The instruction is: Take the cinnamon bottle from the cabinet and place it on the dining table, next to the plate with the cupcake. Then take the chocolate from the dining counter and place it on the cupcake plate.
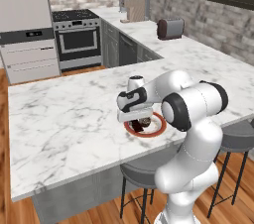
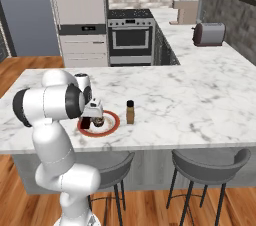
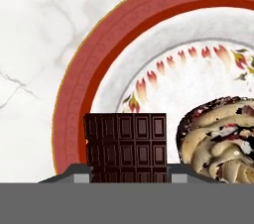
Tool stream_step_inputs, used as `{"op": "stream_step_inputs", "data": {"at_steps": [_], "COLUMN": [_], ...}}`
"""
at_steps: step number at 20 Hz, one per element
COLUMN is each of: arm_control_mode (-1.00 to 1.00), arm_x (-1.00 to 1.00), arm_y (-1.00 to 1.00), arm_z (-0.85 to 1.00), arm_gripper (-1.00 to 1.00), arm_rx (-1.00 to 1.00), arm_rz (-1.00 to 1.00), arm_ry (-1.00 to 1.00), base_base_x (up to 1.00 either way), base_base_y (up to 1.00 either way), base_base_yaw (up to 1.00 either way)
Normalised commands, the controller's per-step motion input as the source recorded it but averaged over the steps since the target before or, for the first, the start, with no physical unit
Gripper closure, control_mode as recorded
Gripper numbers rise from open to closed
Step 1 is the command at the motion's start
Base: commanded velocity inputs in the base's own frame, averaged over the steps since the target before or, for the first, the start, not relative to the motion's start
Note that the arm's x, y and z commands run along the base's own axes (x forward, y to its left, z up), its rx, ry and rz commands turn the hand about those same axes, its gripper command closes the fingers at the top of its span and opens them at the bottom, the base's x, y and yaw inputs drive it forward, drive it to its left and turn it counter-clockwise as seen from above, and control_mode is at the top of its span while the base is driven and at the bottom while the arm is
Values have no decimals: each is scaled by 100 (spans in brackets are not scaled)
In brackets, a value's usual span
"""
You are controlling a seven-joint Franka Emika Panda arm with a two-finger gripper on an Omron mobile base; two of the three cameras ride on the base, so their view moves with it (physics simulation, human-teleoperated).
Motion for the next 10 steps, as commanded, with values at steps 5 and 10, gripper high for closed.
{"op": "stream_step_inputs", "data": {"at_steps": [5,10], "arm_control_mode": [-100,-100], "arm_x": [2,0], "arm_y": [0,-5], "arm_z": [-4,1], "arm_gripper": [-100,-100], "arm_rx": [0,0], "arm_rz": [-6,-3], "arm_ry": [0,0], "base_base_x": [0,0], "base_base_y": [0,0], "base_base_yaw": [0,0]}}
